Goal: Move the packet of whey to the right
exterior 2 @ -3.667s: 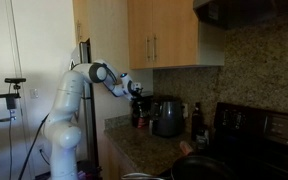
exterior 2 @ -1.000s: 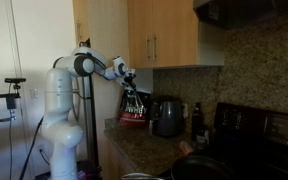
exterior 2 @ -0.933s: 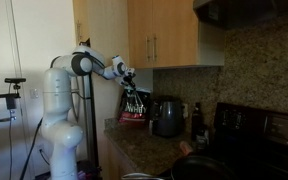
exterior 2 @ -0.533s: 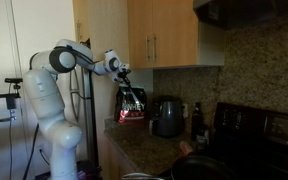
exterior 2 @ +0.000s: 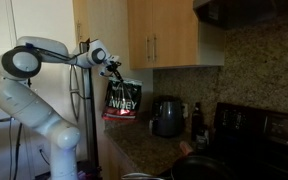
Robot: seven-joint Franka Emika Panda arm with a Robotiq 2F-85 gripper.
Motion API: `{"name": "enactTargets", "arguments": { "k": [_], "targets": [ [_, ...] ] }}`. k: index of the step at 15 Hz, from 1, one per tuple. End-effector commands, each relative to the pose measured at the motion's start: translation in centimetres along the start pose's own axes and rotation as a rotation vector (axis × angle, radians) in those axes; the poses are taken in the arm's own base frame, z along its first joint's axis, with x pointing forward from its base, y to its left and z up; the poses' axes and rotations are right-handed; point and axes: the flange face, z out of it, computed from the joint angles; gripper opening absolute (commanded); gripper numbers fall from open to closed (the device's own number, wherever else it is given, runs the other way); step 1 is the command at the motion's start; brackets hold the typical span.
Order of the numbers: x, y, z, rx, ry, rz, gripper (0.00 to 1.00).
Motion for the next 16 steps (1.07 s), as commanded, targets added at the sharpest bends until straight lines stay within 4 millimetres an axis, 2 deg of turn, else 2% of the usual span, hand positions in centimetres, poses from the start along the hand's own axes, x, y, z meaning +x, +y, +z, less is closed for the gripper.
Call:
{"name": "enactTargets", "arguments": {
  "k": [1,2,3,5,8,11,14,15,16],
  "targets": [
    [0.2,2.1,-6.9,0.011,0.143,0.073,0.01],
    [0.1,2.5,-7.8,0.007,0.158,0.074,0.01],
    [-0.4,1.9,-4.2,-0.021,0.069,0.051,0.03],
    [-0.7,2.7,-5.7,-0.027,0.099,0.064,0.03],
    [-0.9,3.2,-5.7,-0.062,0.094,0.088,0.01],
    [-1.9,3.7,-3.9,-0.203,0.132,0.212,0.01],
    [-3.0,3.4,-2.3,-0.275,0.176,0.32,0.01],
    [-1.0,7.5,1.1,-0.298,0.19,0.341,0.01],
    [-0.6,8.2,0.4,-0.317,0.217,0.365,0.01]
  ]
}}
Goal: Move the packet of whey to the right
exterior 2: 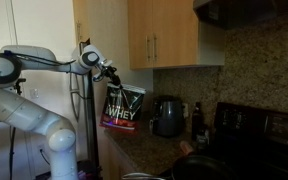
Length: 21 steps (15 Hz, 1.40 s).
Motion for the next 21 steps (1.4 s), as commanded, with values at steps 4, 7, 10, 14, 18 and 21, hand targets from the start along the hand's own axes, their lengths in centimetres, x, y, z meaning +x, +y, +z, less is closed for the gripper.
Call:
{"name": "enactTargets", "arguments": {
  "k": [4,7,10,14,18,21],
  "targets": [
    [8.7,7.0,4.3,-0.139,0.178,0.21,0.01],
    [11.6,9.5,5.4,-0.139,0.238,0.311,0.01],
    [10.5,10.2,7.8,-0.199,0.163,0.298,0.03],
    [11.1,11.4,11.5,-0.25,0.16,0.351,0.01],
    [11.2,13.0,16.5,-0.302,0.146,0.458,0.01],
    [11.8,12.5,17.6,-0.278,0.219,0.488,0.01]
  ]
}}
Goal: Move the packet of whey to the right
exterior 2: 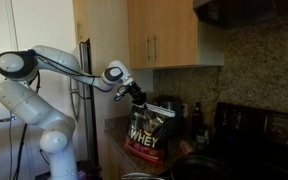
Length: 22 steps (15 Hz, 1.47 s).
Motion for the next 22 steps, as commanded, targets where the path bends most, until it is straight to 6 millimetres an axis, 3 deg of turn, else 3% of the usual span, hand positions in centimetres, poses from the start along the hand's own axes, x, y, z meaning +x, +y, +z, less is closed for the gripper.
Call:
{"name": "enactTargets", "arguments": {
  "k": [1,10,18,19,20,22],
  "targets": [
    [1.2,-1.3,1.0,0.039,0.09,0.062,0.01],
    [-0.9,-0.3,5.0,0.009,0.31,0.183,0.01],
    [-0.9,0.6,5.7,-0.011,0.407,0.231,0.01],
    [-1.1,0.6,5.6,-0.015,0.394,0.226,0.11],
    [-1.3,0.5,5.4,-0.012,0.373,0.216,0.29],
    [-1.3,0.2,4.5,0.008,0.344,0.237,0.41]
  ]
}}
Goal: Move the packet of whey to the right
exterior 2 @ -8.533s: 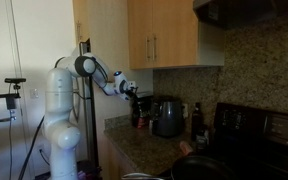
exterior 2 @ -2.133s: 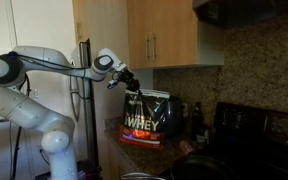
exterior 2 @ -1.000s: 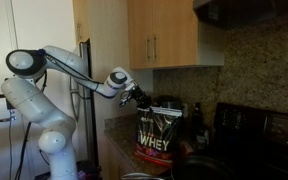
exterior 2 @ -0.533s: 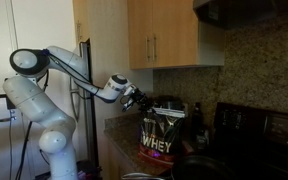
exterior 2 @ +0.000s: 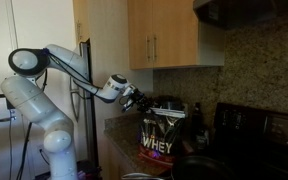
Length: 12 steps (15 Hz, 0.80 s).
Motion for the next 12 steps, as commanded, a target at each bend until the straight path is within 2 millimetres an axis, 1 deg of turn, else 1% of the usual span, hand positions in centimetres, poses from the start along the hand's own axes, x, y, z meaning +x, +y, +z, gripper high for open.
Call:
{"name": "enactTargets", "arguments": {
  "k": [1,5,8,9,12],
  "targets": [
    [1.0,-0.5,-1.2,0.018,-0.03,0.021,0.5],
    [2.3,-1.2,-3.5,0.035,-0.034,0.012,0.77],
    [2.5,-1.2,-6.0,0.095,-0.124,-0.026,0.98],
    [2.5,-1.1,-7.1,0.131,-0.182,-0.038,1.0],
    [3.5,-0.3,-10.2,0.245,-0.308,-0.056,1.0]
  ]
}}
